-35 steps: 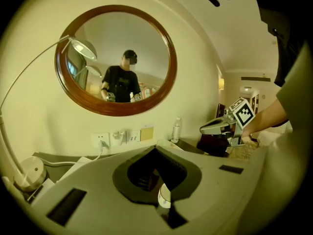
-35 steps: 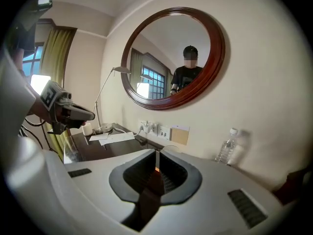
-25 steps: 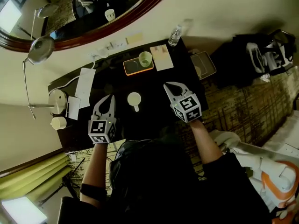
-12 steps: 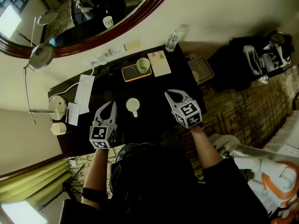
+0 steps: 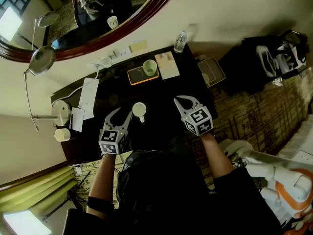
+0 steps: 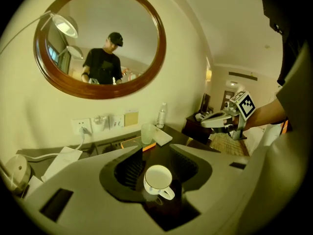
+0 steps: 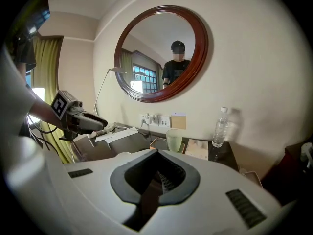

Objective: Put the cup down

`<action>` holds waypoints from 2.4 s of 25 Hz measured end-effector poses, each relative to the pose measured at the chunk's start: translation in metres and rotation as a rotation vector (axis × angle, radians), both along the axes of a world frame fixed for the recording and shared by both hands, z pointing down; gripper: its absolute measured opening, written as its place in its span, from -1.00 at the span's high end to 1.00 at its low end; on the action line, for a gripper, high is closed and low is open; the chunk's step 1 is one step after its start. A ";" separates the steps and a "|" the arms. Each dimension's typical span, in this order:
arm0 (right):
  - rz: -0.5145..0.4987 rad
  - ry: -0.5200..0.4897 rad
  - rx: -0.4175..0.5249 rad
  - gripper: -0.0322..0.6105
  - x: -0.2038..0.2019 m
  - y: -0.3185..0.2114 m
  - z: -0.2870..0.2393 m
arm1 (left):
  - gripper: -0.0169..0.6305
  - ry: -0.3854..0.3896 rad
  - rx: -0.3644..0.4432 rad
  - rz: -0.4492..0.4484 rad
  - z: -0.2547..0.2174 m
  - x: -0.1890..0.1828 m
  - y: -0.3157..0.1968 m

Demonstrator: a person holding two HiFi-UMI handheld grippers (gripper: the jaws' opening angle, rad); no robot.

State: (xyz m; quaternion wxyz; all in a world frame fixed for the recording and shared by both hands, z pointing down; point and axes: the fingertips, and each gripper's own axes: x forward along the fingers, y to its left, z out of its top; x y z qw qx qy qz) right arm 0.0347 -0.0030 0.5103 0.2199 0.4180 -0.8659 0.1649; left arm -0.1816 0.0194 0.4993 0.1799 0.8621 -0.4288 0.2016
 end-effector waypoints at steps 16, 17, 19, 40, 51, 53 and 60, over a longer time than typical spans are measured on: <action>0.028 -0.011 -0.061 0.89 0.006 0.027 0.031 | -0.59 -0.304 -0.355 0.273 0.106 0.066 0.004; 0.031 -0.011 -0.065 0.89 0.008 0.029 0.034 | -0.59 -0.323 -0.366 0.284 0.111 0.068 0.004; 0.040 -0.012 -0.069 0.89 0.011 0.030 0.037 | -0.59 -0.357 -0.391 0.301 0.124 0.071 0.003; 0.009 -0.055 -0.186 0.89 0.004 0.041 0.092 | -0.29 -0.424 -0.406 0.265 0.178 0.066 -0.011; -0.069 -0.078 -0.192 0.90 -0.019 0.036 0.091 | -0.29 -0.401 -0.377 0.240 0.164 0.067 -0.038; -0.100 -0.076 -0.185 0.90 -0.026 0.032 0.087 | -0.29 -0.401 -0.365 0.245 0.156 0.068 -0.051; -0.186 -0.073 -0.149 0.90 -0.054 0.020 0.072 | -0.29 -0.428 -0.310 0.265 0.132 0.064 -0.108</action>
